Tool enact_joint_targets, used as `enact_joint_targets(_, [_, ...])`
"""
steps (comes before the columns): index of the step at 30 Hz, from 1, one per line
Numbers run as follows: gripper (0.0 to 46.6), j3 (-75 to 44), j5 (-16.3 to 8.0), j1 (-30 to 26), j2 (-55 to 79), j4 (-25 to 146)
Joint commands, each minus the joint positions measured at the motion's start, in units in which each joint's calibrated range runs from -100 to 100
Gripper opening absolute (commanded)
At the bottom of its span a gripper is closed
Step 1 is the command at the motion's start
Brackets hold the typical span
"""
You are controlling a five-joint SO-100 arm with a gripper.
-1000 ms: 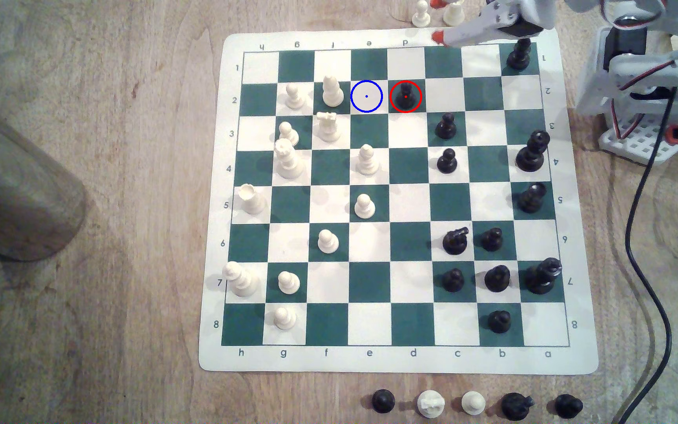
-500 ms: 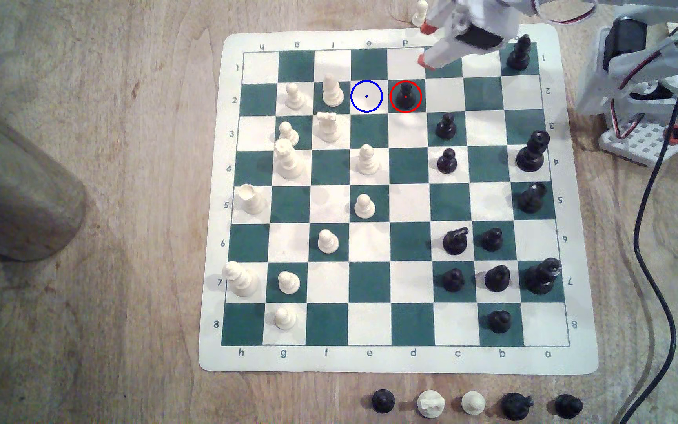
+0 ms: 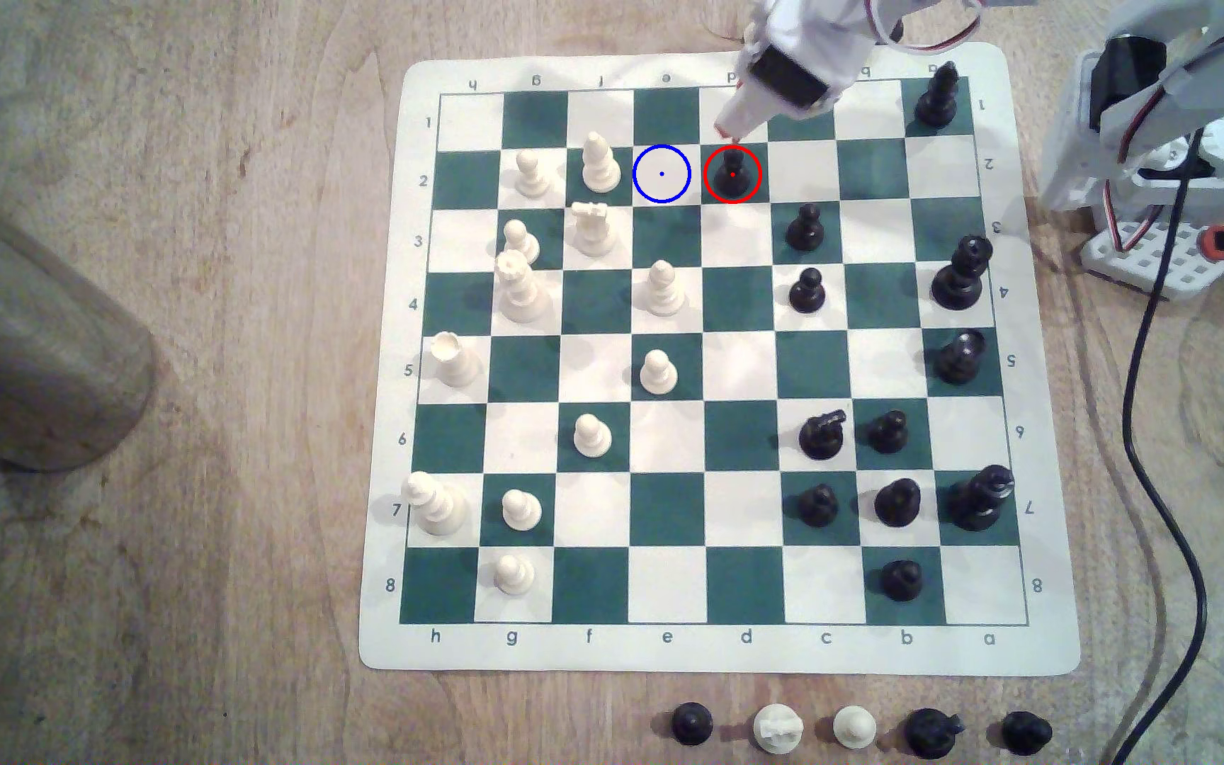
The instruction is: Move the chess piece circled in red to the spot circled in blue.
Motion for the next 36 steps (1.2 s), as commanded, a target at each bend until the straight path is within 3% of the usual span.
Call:
enact_joint_targets(1, [12.5,-6.15,-1.12,-0.40,2.30,-0.17])
enact_joint_targets(17, [12.3,-8.69,-2.83,-1.89,9.69,-1.56])
enact_joint_targets(36, [12.3,-9.87,-2.93,-2.28,14.70,-2.06])
